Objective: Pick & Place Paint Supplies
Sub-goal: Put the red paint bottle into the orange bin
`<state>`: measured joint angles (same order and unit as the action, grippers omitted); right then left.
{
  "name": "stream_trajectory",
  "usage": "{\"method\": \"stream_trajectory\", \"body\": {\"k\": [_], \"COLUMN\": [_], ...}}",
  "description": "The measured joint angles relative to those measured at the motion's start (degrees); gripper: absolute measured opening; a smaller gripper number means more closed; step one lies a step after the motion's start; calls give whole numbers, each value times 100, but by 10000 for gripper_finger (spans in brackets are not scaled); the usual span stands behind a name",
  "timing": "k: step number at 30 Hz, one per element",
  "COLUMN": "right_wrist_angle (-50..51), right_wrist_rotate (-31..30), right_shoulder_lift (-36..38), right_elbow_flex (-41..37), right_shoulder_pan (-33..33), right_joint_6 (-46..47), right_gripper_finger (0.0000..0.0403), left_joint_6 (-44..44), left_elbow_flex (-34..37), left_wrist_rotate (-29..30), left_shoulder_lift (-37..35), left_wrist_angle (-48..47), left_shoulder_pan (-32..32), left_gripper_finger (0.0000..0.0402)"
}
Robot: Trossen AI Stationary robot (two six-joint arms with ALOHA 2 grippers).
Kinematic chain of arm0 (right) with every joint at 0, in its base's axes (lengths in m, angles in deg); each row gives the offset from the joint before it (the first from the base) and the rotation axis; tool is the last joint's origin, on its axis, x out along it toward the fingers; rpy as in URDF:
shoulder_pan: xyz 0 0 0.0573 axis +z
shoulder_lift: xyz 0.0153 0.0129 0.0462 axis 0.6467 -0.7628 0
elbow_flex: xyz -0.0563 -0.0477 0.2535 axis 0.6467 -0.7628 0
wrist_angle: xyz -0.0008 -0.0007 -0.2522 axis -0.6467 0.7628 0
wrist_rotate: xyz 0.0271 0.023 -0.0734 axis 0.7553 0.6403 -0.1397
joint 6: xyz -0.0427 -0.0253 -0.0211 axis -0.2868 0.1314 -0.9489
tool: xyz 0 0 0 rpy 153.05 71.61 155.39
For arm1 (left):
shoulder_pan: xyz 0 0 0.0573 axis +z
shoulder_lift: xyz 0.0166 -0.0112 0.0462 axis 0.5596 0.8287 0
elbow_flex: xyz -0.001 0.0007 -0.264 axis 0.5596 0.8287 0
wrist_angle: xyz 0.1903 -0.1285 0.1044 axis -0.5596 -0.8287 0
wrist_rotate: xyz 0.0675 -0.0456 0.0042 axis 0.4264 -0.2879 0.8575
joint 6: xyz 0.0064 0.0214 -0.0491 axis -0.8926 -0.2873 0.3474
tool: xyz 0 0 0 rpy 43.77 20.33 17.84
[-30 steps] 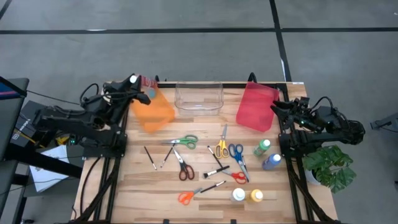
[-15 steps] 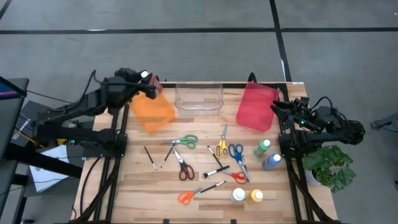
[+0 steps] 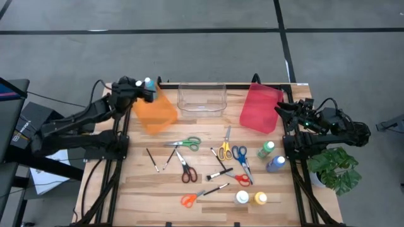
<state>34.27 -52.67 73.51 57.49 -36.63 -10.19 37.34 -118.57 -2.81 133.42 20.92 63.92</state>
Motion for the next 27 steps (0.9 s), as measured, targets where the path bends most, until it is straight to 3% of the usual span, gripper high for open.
{"method": "stream_trajectory", "body": {"k": [10,27], "right_wrist_angle": [1,1], "right_wrist_rotate": [0,-46], "right_shoulder_lift": [-1,-2], "right_elbow_flex": [2,1], "right_shoulder_pan": [-1,-2], "right_joint_6": [-2,1], "right_gripper_finger": [210,210], "left_joint_6": [-266,-478], "left_elbow_flex": [1159,2264], "left_wrist_rotate": [22,-19], "left_shoulder_lift": [-62,26], "left_wrist_angle": [1372,2874], "left_shoulder_pan": [610,1269], "left_gripper_finger": [113,113]}}
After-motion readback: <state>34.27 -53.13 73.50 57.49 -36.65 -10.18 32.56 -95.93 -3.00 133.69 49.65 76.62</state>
